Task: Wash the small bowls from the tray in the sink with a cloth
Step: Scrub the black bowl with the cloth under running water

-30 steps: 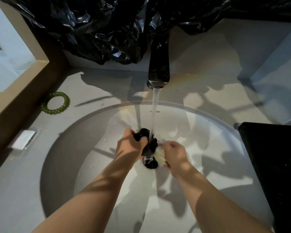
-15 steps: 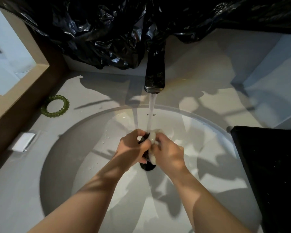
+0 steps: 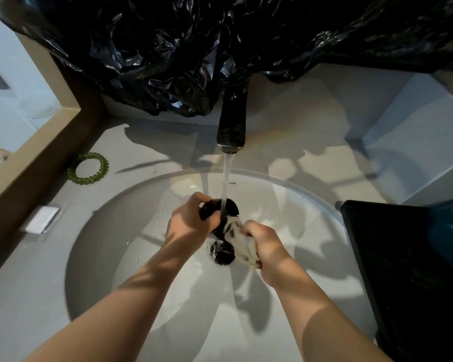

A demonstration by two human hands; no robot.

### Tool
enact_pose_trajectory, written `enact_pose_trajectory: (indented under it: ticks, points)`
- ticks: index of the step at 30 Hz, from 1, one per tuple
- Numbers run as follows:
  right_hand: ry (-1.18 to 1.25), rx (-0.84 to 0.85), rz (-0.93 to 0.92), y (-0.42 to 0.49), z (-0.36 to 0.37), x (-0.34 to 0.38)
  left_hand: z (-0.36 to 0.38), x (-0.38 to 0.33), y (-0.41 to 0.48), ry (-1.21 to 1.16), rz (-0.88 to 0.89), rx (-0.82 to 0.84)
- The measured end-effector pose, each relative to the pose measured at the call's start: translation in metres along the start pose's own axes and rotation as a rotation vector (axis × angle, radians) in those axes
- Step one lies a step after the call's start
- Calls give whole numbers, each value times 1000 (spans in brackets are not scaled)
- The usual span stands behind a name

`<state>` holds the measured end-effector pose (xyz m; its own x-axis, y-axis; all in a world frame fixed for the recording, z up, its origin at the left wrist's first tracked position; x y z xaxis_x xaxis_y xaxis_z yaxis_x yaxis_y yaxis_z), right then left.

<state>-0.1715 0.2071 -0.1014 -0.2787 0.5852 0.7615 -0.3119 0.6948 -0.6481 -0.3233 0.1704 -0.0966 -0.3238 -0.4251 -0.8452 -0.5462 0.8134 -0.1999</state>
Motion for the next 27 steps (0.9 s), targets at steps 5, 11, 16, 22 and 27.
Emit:
enact_pose_trajectory:
  ticks: [5, 11, 16, 22, 27]
  points:
    - [340, 239, 146, -4, -2, 1, -1, -18, -2, 15, 49, 64]
    - [579, 183, 149, -11, -7, 9, -15, -47, -3, 292, 128, 56]
    - [743, 307, 223, -36, -14, 18, -20, -69, -4, 518, 258, 99]
    - [789, 200, 172, -39, -22, 24, -21, -79, -15, 842, 746, 21]
    - [879, 296, 171, -48, -22, 24, -19, -74, -22, 1096, 987, 11]
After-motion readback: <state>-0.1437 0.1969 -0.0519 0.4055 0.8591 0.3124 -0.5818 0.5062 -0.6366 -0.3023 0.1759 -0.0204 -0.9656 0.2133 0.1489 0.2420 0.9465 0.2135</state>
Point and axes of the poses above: each hand's wrist, its own y-axis towards the middle knuckle, its own z-axis out of the palm, x = y × z, the point moved 4 cm from there along y, towards the middle knuckle, and after that the axes turned 2 degrees about -y, right-handed, at the moved point
